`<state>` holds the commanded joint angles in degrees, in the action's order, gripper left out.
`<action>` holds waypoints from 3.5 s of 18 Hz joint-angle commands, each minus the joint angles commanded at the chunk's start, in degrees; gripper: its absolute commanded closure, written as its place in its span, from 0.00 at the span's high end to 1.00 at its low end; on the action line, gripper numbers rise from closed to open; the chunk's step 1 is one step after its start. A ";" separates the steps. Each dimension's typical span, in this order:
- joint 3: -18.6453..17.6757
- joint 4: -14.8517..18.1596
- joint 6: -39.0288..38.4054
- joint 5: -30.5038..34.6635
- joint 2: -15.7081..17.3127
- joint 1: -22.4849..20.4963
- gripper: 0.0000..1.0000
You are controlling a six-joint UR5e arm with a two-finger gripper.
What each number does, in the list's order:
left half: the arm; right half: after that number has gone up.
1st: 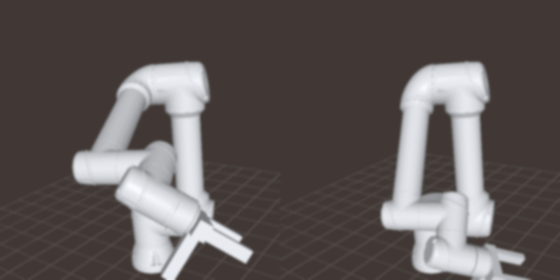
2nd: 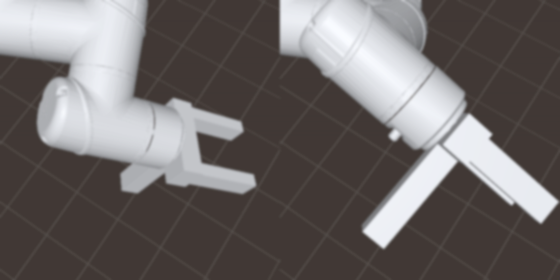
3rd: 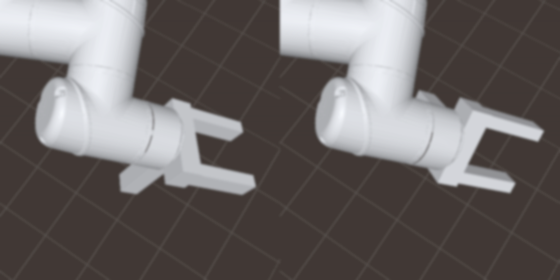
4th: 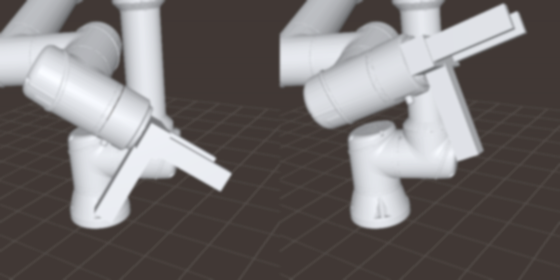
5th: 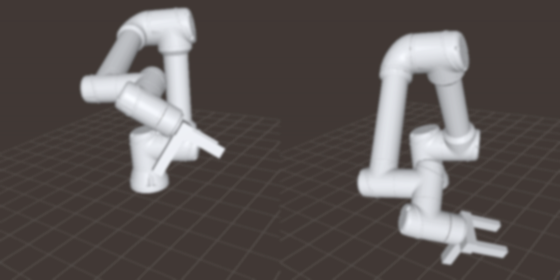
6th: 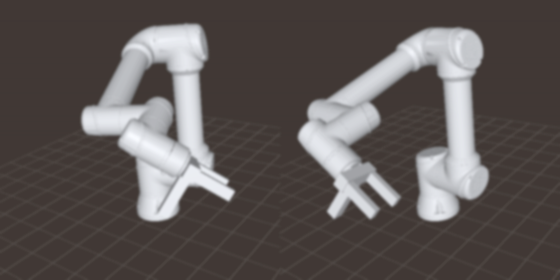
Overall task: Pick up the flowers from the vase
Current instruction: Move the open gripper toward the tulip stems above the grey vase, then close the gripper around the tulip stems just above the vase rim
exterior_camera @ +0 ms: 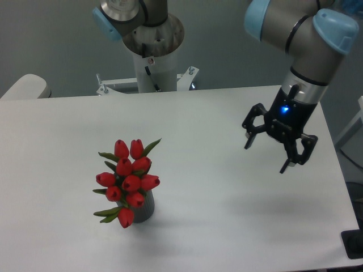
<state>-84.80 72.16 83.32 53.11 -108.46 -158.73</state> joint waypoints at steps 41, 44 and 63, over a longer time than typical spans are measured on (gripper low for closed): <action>-20.85 -21.36 -2.64 -28.06 -1.23 11.86 1.00; -20.93 -21.88 -2.64 -28.06 -1.40 12.30 1.00; -20.05 -22.85 -2.55 -30.17 -2.81 12.83 0.51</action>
<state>-104.85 49.31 80.77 22.94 -111.27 -145.90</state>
